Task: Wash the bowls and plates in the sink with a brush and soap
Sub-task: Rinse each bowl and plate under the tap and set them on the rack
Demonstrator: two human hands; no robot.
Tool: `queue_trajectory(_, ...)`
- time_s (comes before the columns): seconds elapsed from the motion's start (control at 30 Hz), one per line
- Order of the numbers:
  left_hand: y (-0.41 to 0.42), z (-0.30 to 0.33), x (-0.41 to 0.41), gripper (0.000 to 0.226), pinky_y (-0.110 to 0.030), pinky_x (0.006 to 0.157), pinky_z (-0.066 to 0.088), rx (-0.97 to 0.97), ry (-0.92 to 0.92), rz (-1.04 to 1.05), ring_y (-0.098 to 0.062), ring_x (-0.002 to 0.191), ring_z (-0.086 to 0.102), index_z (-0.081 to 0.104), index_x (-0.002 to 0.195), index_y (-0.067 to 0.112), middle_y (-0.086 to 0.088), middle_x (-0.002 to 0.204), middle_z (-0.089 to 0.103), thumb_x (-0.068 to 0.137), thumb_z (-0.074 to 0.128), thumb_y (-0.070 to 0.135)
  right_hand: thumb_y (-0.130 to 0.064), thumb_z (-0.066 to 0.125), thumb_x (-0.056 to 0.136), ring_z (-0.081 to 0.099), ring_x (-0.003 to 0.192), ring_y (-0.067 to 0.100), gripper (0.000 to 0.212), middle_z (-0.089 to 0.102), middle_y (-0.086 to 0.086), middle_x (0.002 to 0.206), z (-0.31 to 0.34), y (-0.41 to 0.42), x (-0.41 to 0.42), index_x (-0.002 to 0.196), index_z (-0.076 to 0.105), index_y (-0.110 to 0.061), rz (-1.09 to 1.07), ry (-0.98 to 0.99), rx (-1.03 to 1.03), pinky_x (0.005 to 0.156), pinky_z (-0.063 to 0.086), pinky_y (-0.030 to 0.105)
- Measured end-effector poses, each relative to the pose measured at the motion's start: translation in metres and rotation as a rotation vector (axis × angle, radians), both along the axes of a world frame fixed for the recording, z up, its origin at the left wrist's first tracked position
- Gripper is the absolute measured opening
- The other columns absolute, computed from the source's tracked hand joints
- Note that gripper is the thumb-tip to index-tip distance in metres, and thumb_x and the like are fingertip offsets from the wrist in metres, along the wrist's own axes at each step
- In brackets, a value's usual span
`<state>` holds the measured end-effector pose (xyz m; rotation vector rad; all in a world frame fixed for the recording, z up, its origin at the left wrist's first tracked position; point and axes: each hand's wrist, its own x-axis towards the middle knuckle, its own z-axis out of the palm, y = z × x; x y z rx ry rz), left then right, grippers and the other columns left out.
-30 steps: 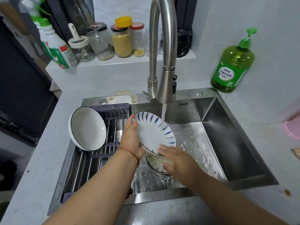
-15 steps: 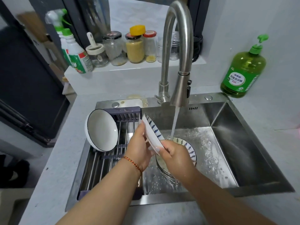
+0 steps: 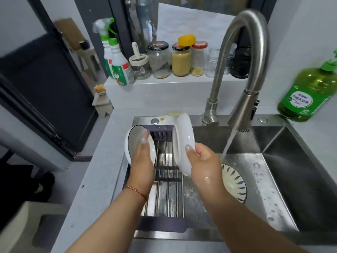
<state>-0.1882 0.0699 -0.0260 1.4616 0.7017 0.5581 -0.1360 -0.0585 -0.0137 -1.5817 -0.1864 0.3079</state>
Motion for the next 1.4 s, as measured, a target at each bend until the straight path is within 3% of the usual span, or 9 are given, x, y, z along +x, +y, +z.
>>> queue_trajectory(0.1,0.032,0.004,0.000,0.042,-0.036,0.110,0.037,-0.029,0.024,0.101,-0.006,0.126,0.049,0.053,0.128,0.041,0.016,0.135,0.053,0.099,0.028,0.056,-0.021,0.055,0.095,0.043,0.064,0.011,0.027,0.045,0.015,0.065,0.004,0.036,0.003,0.079,0.058,0.000,0.052,0.016,0.017,0.059,0.036,0.025)
queue_trajectory(0.23,0.051,0.005,0.002,0.036,-0.018,0.069,0.044,-0.243,0.043,0.085,0.016,0.064,0.061,0.058,0.087,0.037,0.028,0.071,0.068,0.102,0.028,0.051,-0.019,0.054,0.095,0.032,0.060,0.013,0.031,0.037,0.006,0.065,-0.011,0.089,0.006,0.069,0.048,-0.003,0.088,0.038,-0.065,0.056,0.024,0.026)
queue_trajectory(0.37,0.066,-0.005,0.008,0.061,-0.036,0.105,0.043,-0.358,0.003,-0.055,-0.014,0.119,0.059,0.054,0.133,0.020,-0.003,0.132,0.061,0.101,0.018,0.057,-0.020,0.052,0.094,0.032,0.062,0.016,0.031,0.038,0.007,0.065,-0.041,0.128,0.004,0.075,0.049,0.005,0.064,0.099,-0.160,0.059,0.025,0.028)
queue_trajectory(0.8,0.090,-0.011,0.005,0.063,-0.031,0.117,0.016,-0.508,-0.125,-0.033,-0.006,0.144,0.024,0.028,0.152,0.022,0.008,0.155,0.033,0.100,0.015,0.056,-0.014,0.048,0.095,0.028,0.055,0.015,0.040,0.034,-0.002,0.056,-0.073,0.181,-0.006,0.057,0.036,-0.017,0.104,0.118,-0.256,0.051,0.021,0.029)
queue_trajectory(0.9,0.093,-0.016,0.003,0.063,-0.027,0.114,0.021,-0.501,-0.156,-0.026,-0.006,0.143,0.028,0.031,0.151,0.020,0.005,0.154,0.036,0.101,0.015,0.055,-0.015,0.047,0.097,0.055,0.075,0.013,0.023,0.063,-0.002,0.080,-0.075,0.184,-0.012,0.094,0.070,-0.011,0.151,0.186,-0.187,0.067,0.039,0.021)
queue_trajectory(1.0,0.090,-0.011,0.003,0.061,-0.014,0.097,0.032,-0.485,-0.145,-0.015,0.000,0.132,0.040,0.032,0.150,0.018,0.005,0.152,0.039,0.102,0.014,0.052,-0.019,0.047,0.099,0.059,0.102,0.013,0.029,0.067,0.001,0.111,-0.071,0.176,-0.009,0.121,0.064,-0.010,0.187,0.218,-0.193,0.085,0.040,0.018)
queue_trajectory(1.1,0.077,-0.005,0.005,0.049,-0.003,0.081,0.043,-0.269,-0.095,0.151,0.015,0.100,0.052,0.048,0.139,0.018,0.007,0.136,0.053,0.105,0.020,0.041,-0.023,0.049,0.099,0.056,0.115,0.013,0.033,0.064,-0.001,0.123,-0.064,0.152,0.002,0.129,0.060,-0.013,0.200,0.199,-0.190,0.093,0.039,0.017)
queue_trajectory(1.2,0.050,-0.002,0.019,0.032,-0.017,0.090,0.045,-0.083,-0.108,0.256,-0.001,0.096,0.057,0.059,0.114,0.017,0.002,0.111,0.063,0.105,0.029,0.025,-0.025,0.052,0.098,0.059,0.108,0.006,0.032,0.065,-0.008,0.116,-0.066,0.109,0.012,0.126,0.062,-0.016,0.198,0.136,-0.181,0.081,0.041,0.005)
queue_trajectory(1.4,-0.035,-0.034,0.051,0.015,-0.037,0.065,0.052,-0.093,0.135,-0.137,-0.016,0.066,0.055,0.059,0.081,0.014,-0.004,0.071,0.059,0.093,0.053,0.008,-0.020,0.057,0.093,0.060,0.068,0.002,0.019,0.070,-0.008,0.080,-0.091,-0.009,0.028,0.102,0.074,-0.017,0.060,0.145,-0.454,0.060,0.043,0.012)
